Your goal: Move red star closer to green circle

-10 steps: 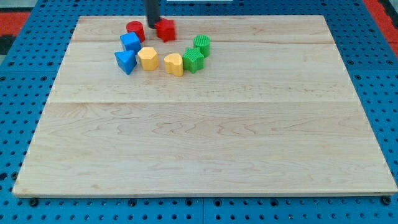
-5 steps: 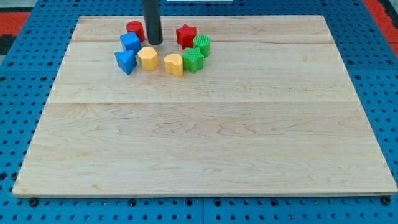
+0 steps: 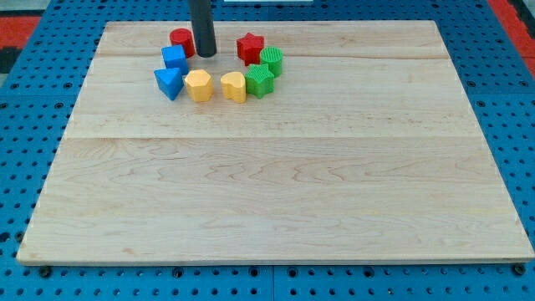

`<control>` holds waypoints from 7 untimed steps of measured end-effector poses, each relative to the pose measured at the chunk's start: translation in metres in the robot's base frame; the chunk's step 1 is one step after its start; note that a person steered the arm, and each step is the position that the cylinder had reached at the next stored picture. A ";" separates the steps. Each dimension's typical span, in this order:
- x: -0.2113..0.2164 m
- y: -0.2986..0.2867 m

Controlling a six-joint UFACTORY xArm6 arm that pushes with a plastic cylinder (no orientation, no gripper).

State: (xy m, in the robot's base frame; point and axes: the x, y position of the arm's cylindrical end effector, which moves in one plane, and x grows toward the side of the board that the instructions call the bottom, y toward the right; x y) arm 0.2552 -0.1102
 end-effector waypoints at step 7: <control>-0.023 0.089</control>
